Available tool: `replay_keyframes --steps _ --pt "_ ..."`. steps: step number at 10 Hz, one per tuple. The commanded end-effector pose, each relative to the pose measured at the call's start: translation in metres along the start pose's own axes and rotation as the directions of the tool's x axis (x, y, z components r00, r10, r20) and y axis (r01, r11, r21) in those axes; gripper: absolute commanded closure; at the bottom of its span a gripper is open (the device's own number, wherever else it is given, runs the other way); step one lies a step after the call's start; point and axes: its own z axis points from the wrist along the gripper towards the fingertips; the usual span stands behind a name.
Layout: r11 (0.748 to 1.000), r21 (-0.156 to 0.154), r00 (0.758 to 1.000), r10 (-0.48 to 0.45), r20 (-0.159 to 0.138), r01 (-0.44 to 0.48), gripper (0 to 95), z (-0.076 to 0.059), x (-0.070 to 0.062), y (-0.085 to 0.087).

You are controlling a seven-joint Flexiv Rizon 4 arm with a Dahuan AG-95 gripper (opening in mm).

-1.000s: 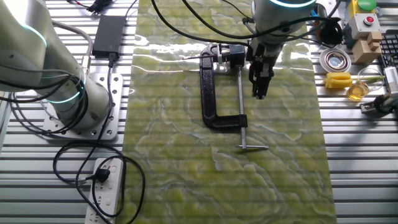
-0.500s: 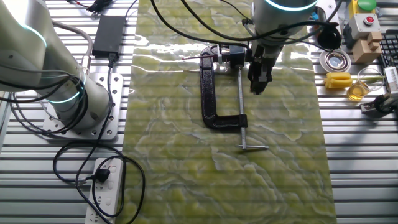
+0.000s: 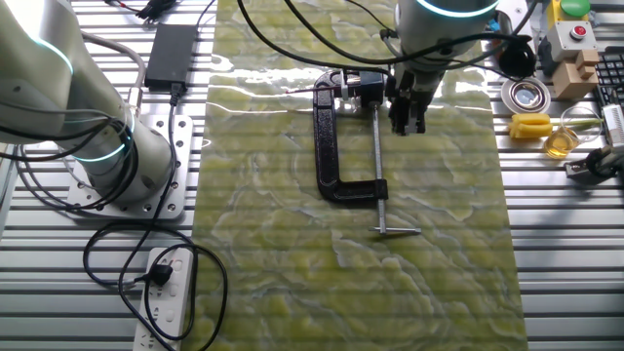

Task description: Sharpen the pencil with a pencil sharpener

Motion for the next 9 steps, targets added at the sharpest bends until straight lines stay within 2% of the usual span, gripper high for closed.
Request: replay_keyframes --steps 1,8,9 --pt "1.0 0.0 1.0 -0.003 -0.001 0.003 95.0 0.0005 -0.0003 0.0001" --pt "1.0 0.008 1.0 0.002 0.007 -0.002 95.0 0.0003 -0.0001 0.0001" --pt "1.0 0.003 1.0 0.008 0.027 -0.008 95.0 0.0003 -0.0001 0.0001"
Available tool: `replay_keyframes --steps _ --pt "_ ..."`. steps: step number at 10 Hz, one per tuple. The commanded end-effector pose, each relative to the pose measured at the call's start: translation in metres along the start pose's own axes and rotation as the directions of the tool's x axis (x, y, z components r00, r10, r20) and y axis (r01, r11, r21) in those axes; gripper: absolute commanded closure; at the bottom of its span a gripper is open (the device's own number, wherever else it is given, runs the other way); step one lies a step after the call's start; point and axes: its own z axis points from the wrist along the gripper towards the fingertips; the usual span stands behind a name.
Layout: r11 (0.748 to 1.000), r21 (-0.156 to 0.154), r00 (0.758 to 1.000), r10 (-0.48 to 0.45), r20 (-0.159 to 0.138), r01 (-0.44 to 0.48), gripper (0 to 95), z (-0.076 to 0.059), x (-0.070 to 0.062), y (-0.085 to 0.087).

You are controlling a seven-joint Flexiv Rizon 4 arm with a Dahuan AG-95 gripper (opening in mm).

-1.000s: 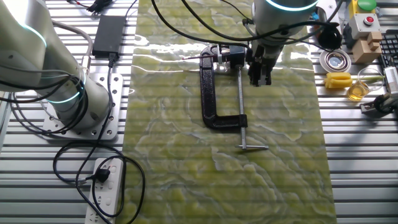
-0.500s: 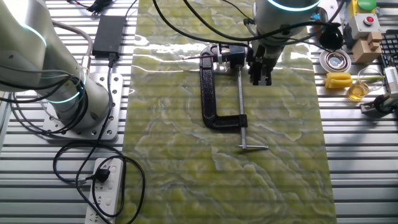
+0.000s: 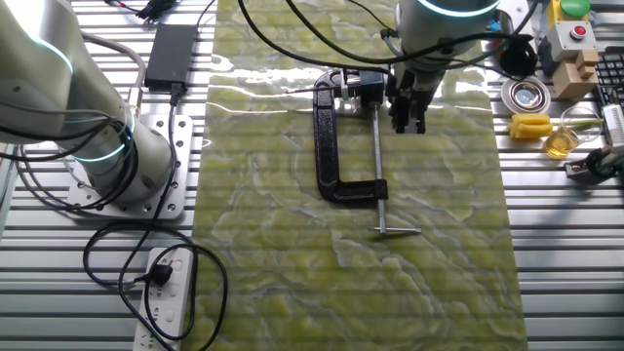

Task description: Sharpen the pencil with a pencil sharpener

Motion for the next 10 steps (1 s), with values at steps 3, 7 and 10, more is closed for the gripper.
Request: replay_keyframes --steps 3,7,10 --pt "1.0 -0.005 1.0 0.017 0.016 -0.017 95.0 -0.0001 -0.0008 -0.0002" --pt "0.999 0.001 0.999 -0.044 0.016 0.044 95.0 -0.0001 -0.0008 -0.0002" --pt "0.99 -0.038 0.991 -0.135 0.002 0.135 95.0 -0.0001 -0.0008 -0.0002"
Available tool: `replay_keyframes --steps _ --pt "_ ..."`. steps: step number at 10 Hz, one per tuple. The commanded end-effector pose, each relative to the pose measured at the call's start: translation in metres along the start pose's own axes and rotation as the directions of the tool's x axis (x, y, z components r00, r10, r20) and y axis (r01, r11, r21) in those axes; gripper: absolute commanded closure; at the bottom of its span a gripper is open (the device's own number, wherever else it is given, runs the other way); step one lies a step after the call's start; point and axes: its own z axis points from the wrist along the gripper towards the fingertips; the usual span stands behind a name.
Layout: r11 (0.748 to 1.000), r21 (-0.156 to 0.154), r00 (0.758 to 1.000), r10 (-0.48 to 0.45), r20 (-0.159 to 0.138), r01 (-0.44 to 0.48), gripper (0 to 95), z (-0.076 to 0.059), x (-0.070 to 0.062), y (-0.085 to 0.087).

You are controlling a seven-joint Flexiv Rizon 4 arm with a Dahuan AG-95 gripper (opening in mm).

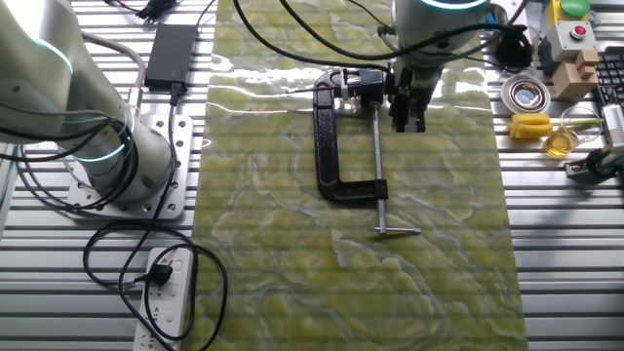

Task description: Sharpen the pencil with a pencil sharpener

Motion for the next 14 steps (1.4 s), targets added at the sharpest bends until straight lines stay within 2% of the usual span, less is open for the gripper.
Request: replay_keyframes --steps 1,5,7,12,14 --pt "0.997 -0.051 0.999 -0.051 -0.009 0.05 95.0 -0.0004 -0.0007 0.0002" --pt "0.997 -0.056 0.998 -0.053 -0.032 0.052 95.0 -0.0004 -0.0007 0.0002" --pt "0.998 -0.056 0.999 -0.011 -0.05 0.008 95.0 -0.0004 -0.0007 0.0002" --pt "0.998 -0.06 0.999 -0.01 -0.032 0.008 95.0 -0.0004 -0.0007 0.0002" --pt "0.998 -0.07 1.0 -0.003 -0.03 0.001 95.0 -0.0004 -0.0007 0.0002"
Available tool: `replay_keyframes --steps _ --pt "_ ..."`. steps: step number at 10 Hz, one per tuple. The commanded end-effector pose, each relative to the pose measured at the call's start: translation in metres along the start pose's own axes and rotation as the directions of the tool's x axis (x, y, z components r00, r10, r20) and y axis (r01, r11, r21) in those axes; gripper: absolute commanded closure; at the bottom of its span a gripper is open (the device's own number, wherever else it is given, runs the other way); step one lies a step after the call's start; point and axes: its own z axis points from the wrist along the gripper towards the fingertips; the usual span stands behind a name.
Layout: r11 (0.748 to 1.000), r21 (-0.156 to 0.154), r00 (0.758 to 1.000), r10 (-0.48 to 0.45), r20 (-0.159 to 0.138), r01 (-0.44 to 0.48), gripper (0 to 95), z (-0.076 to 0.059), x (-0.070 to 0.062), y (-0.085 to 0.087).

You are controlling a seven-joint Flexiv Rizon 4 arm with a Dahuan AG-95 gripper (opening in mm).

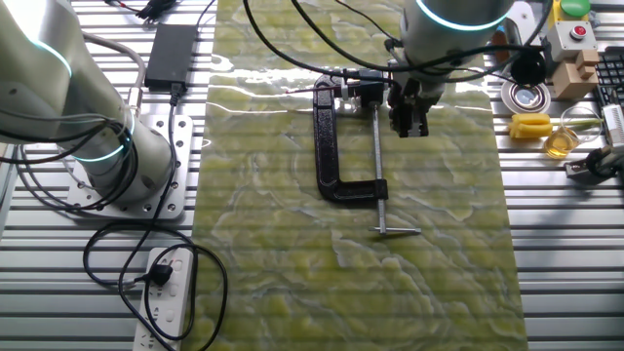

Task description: Sharpen the pencil with a pencil sharpener

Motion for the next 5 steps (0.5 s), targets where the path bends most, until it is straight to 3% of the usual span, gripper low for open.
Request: replay_keyframes --steps 1,3,4,5 --pt "0.999 -0.029 1.0 0.014 -0.002 -0.014 95.0 0.001 -0.003 0.001" --pt "0.999 -0.025 1.0 0.022 0.0 -0.022 95.0 0.005 -0.025 0.016" --pt "0.999 -0.025 0.999 0.032 0.002 -0.031 95.0 0.009 -0.044 0.032" --pt "0.999 -0.024 0.999 0.042 0.002 -0.042 95.0 0.012 -0.056 0.043"
